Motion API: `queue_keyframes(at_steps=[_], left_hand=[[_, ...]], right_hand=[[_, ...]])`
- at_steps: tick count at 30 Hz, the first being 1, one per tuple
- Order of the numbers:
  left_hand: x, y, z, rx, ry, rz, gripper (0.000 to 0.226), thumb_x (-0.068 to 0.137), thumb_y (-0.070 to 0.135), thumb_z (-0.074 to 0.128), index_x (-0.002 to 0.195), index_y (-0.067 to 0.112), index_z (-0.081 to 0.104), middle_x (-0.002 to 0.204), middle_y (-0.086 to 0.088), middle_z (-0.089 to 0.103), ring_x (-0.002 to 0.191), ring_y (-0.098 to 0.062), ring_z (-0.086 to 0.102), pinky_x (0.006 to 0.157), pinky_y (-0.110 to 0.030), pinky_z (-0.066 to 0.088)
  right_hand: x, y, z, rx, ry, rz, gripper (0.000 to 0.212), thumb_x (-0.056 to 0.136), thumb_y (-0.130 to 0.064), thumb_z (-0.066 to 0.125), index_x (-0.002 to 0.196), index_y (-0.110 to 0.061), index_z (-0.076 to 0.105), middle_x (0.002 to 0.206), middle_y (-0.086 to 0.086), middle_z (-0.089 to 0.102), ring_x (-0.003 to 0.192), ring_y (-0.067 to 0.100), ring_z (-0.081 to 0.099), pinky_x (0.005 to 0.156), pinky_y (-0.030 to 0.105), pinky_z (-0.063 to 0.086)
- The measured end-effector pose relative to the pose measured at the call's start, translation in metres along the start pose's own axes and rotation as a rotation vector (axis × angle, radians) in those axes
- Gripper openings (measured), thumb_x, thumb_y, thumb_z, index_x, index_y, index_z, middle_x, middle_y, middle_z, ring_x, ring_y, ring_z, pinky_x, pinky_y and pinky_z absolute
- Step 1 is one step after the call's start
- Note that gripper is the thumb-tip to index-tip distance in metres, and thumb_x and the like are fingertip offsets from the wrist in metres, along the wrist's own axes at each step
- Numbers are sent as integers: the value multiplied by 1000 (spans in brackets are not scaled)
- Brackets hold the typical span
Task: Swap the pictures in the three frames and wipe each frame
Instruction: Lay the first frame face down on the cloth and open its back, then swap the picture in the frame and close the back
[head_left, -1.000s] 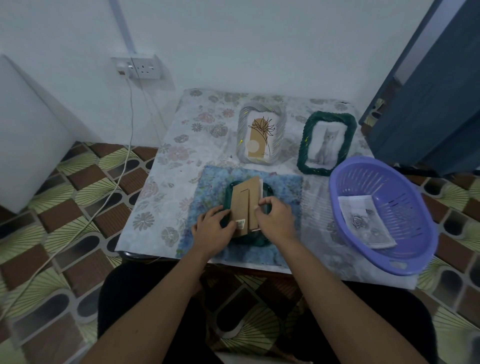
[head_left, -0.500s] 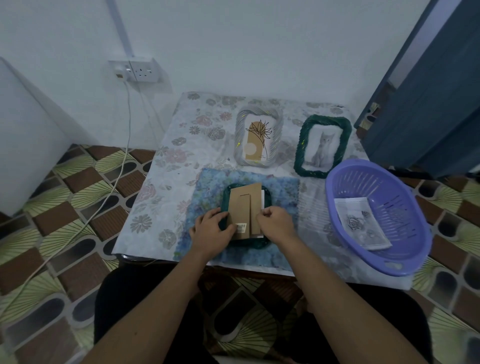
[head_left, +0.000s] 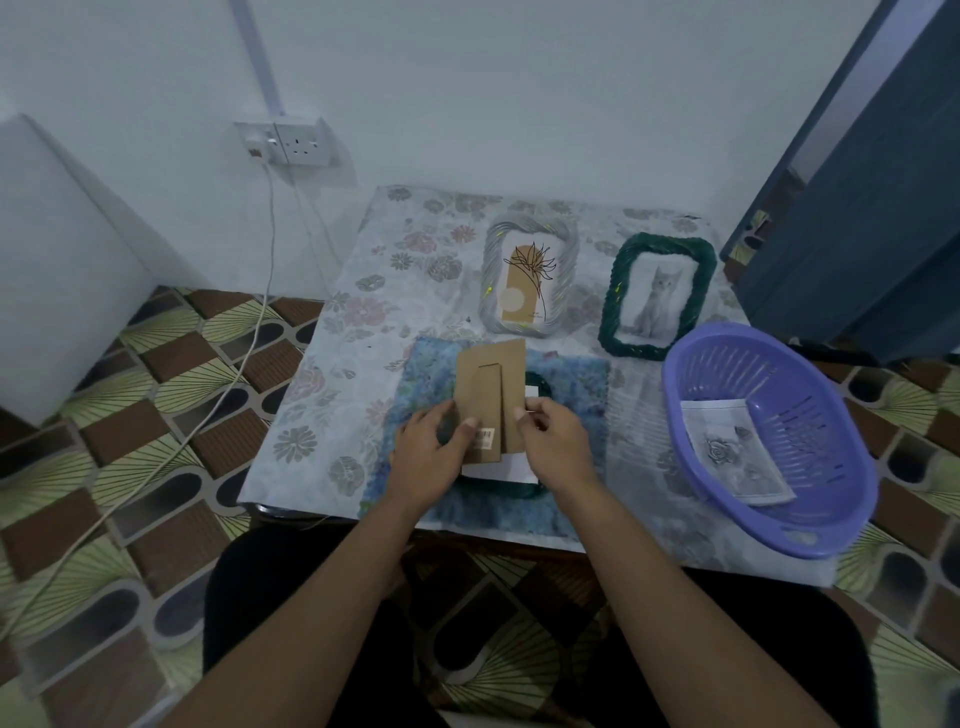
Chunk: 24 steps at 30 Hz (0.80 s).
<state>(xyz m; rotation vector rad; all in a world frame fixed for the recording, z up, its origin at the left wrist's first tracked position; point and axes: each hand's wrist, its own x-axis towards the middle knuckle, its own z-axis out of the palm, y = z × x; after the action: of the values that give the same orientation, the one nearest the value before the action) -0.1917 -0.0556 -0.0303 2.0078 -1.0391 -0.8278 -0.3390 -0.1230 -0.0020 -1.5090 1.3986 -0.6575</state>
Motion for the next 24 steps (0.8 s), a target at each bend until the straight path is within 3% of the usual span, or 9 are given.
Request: queue_keyframes(at_steps=[3, 5, 7, 11, 15, 17, 20, 24], left_hand=[[0, 3, -13, -140, 69, 3, 56, 91, 46, 64, 138, 18, 52, 121, 5, 57, 106, -7, 57, 88, -18, 46], [1, 0, -24, -137, 122, 2, 44, 91, 32, 68, 132, 23, 53, 113, 7, 58, 94, -3, 57, 75, -12, 45], [5, -10, -37, -122, 174, -12, 52, 88, 32, 71, 134, 15, 54, 119, 0, 59, 98, -15, 60, 76, -21, 49], [11, -33, -65, -67, 213, -65, 60, 85, 27, 76, 137, 10, 51, 120, -2, 60, 95, -21, 62, 79, -31, 52], [14, -54, -89, 19, 227, -117, 62, 81, 26, 78, 136, 12, 52, 122, -4, 57, 102, -26, 62, 88, -40, 53], [19, -69, -96, 99, 234, -132, 63, 79, 32, 78, 134, 12, 55, 126, -11, 59, 105, -30, 62, 91, -45, 53], [25, -82, -103, 187, 217, -113, 54, 78, 41, 74, 123, 13, 63, 110, -9, 67, 98, -28, 64, 84, -39, 53], [28, -95, -104, 294, 196, -149, 38, 74, 55, 66, 97, 25, 60, 87, -6, 62, 86, -30, 59, 78, -44, 52]], right_hand=[[1, -5, 15, 81, 18, 14, 33, 96, -25, 63, 128, -25, 61, 101, 1, 70, 95, 14, 66, 85, 31, 54], [1, -9, 28, 101, -5, 10, 37, 94, -24, 66, 130, -28, 59, 98, 3, 72, 90, 11, 67, 79, 25, 54], [0, -16, 43, 95, -55, 3, 37, 94, -25, 66, 130, -29, 59, 98, 2, 72, 91, 13, 68, 76, 23, 54], [0, -29, 73, 51, -268, 45, 48, 97, -23, 58, 143, -28, 49, 111, -1, 65, 101, 15, 61, 69, 17, 45], [0, -43, 101, 24, -411, 141, 57, 92, -17, 53, 149, -20, 43, 110, 0, 62, 105, 17, 59, 88, 28, 46], [-2, -48, 112, 14, -448, 187, 56, 90, -13, 52, 145, -7, 45, 111, 11, 65, 108, 26, 61, 95, 37, 47], [-4, -54, 123, 20, -452, 228, 50, 90, -14, 54, 137, 3, 46, 136, 22, 53, 124, 35, 52, 106, 49, 41], [-6, -51, 136, 19, -518, 249, 65, 90, -22, 56, 151, -15, 34, 140, 5, 47, 132, 24, 45, 104, 37, 39]])
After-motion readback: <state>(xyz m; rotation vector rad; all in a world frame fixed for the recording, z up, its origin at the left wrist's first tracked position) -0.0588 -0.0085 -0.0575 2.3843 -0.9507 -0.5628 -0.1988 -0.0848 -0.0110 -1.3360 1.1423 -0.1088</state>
